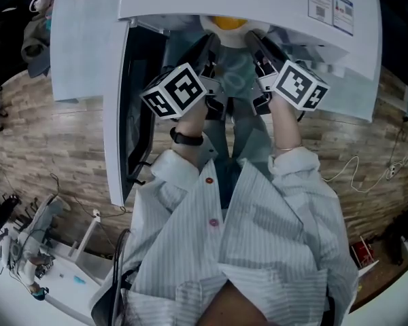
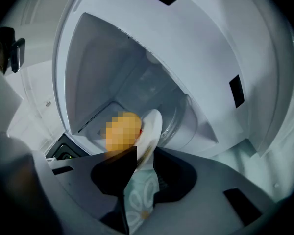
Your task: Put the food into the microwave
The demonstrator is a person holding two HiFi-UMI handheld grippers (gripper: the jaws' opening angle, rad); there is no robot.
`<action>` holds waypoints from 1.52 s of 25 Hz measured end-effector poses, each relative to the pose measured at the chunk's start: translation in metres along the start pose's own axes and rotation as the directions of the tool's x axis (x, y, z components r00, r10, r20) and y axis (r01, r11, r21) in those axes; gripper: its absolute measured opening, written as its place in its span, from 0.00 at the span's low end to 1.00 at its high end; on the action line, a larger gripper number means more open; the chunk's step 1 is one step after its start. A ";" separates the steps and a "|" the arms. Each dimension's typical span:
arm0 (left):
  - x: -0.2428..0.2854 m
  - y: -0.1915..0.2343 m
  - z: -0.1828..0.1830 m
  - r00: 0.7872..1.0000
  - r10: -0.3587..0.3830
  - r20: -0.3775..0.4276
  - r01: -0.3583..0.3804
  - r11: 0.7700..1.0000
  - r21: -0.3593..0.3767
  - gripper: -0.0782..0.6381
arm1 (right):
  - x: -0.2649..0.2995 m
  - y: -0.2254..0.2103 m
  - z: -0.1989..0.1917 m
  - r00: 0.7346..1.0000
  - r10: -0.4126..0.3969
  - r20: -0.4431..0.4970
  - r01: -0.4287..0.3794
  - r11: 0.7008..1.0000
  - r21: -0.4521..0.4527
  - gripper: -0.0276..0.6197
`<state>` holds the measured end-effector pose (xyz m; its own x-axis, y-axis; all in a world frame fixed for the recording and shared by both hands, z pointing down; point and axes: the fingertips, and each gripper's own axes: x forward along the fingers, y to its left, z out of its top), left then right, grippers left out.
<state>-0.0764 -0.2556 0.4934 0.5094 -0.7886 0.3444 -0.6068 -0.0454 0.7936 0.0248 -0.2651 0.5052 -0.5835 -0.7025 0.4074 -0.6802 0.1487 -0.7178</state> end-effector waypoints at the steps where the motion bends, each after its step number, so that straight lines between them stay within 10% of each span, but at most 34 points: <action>1: 0.001 0.000 -0.001 1.000 0.002 -0.001 -0.002 1.000 0.007 0.17 | 0.000 -0.002 0.001 1.000 -0.006 0.003 0.006 1.000 -0.013 0.21; 30: 0.036 0.007 0.021 0.999 0.042 0.003 -0.041 0.946 0.322 0.21 | 0.028 0.000 0.030 0.990 -0.065 0.128 0.097 0.959 -0.265 0.25; 38: 0.042 0.008 0.024 0.995 0.093 0.034 -0.098 0.851 0.516 0.21 | 0.034 0.000 0.028 0.984 -0.141 0.113 0.177 0.873 -0.455 0.32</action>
<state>-0.0743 -0.3040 0.5024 0.4293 -0.8101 0.3994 -0.8809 -0.2780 0.3831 0.0173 -0.3083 0.5034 -0.4280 -0.7905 0.4381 -0.8988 0.3217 -0.2977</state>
